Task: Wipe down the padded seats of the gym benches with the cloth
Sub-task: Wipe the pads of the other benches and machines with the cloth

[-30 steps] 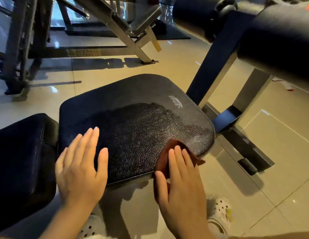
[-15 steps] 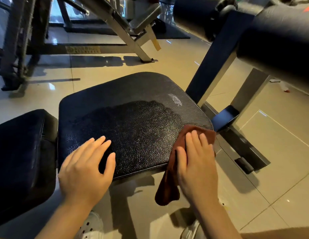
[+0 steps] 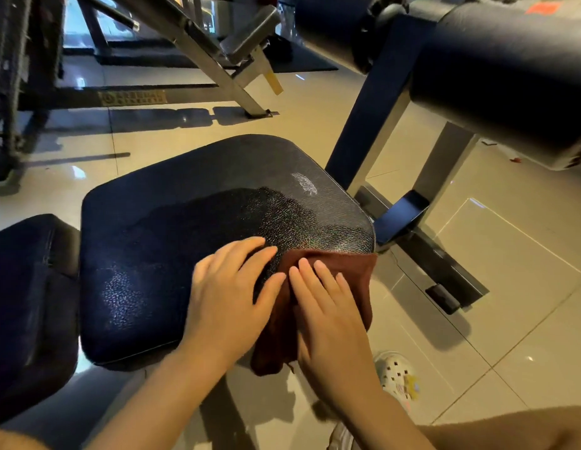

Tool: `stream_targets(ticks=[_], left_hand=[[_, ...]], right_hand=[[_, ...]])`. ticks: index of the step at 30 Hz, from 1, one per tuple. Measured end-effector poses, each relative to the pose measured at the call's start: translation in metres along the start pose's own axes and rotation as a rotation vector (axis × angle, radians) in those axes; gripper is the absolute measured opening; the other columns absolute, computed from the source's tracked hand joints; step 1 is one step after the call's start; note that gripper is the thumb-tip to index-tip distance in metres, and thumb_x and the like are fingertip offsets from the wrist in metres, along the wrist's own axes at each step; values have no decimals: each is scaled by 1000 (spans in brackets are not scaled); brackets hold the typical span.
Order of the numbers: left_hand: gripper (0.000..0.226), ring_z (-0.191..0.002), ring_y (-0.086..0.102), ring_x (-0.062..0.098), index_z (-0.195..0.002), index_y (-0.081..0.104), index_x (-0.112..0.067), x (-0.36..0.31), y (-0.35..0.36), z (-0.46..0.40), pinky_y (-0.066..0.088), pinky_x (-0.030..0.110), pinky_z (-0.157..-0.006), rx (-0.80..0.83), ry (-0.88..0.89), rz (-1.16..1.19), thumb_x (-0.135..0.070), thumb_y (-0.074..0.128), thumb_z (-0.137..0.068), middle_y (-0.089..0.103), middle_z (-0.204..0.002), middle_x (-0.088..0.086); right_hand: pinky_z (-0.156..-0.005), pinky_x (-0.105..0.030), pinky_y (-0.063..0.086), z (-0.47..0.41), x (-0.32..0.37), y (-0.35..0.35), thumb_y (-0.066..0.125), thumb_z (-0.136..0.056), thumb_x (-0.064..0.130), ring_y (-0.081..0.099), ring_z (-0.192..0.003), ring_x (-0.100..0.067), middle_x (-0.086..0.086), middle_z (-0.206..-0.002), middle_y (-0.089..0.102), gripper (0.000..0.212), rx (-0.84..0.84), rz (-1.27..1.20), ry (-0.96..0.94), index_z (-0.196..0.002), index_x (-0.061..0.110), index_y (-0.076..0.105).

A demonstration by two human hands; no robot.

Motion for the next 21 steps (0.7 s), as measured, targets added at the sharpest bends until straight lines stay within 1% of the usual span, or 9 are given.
stream_targets(ticks=[2,6,9,11,14,16,17,19,21], left_hand=[[45,-111,56,20,-111,72,-25,-4,16,-17,41,42,-89,106,-33,-17,-49,42,-88,64,-118,-4],[25,-100,57,18,-95,71,-33,-9,24,-29,28,32,-83,186,-38,63,-41,51,-83,64,-100,-13],[17,-89,62,18,-91,67,-32,-19,14,-30,40,34,-76,206,19,121,-35,52,-83,67,-90,-12],[13,-86,62,11,-91,66,-31,-25,6,-30,48,36,-75,225,31,268,-31,55,-84,67,-88,-14],[12,-85,63,5,-88,71,-24,-37,-8,-27,51,24,-75,263,81,487,-20,62,-81,67,-85,-13],[13,-84,66,4,-84,73,-21,-37,-18,-25,51,16,-74,289,58,571,-9,68,-83,69,-84,-12],[18,-83,67,4,-82,73,-20,-34,-23,-24,51,15,-74,305,20,619,-2,70,-83,70,-84,-11],[23,-80,69,7,-81,73,-18,-31,-34,-21,53,17,-75,343,-22,690,5,71,-81,72,-83,-8],[20,-79,70,9,-80,73,-16,-32,-44,-17,56,21,-76,378,-14,683,4,72,-79,72,-82,-4]], right_hand=[[-113,-38,25,-1,-6,-5,42,-84,18,43,-135,-23,-7,-143,52,55,15,-82,-58,-136,11,55],[-108,-25,34,-10,-34,-29,45,-90,18,51,-124,-19,-7,-134,59,42,12,-223,-86,-128,11,61],[-98,-41,44,-24,-61,-42,61,-89,23,53,-123,-25,-4,-137,56,44,55,-56,-82,-133,17,56],[-94,-45,46,-32,-68,-45,72,-84,20,55,-121,-28,-5,-135,58,49,116,-3,-123,-131,17,59],[-84,-34,49,-36,-58,-54,70,-80,14,60,-105,-15,-1,-115,67,24,182,-135,-203,-104,16,71],[-77,-25,47,-34,-51,-55,69,-84,18,57,-89,-7,6,-97,68,8,310,-290,-146,-92,18,70],[-74,-26,48,-31,-50,-52,70,-87,22,56,-82,-4,11,-89,65,4,382,-350,-92,-90,23,68],[-70,-32,48,-24,-45,-52,72,-86,28,55,-76,-2,17,-80,60,13,434,-393,-43,-87,34,60],[-71,-35,49,-21,-38,-58,72,-85,32,57,-78,-5,16,-82,61,19,421,-364,-52,-88,39,55]])
Point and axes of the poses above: each hand's wrist, its own z-axis away from the middle knuckle, its own y-axis out of the palm, x = y × z, the point moved 9 cm from there along -z, towards the middle knuckle
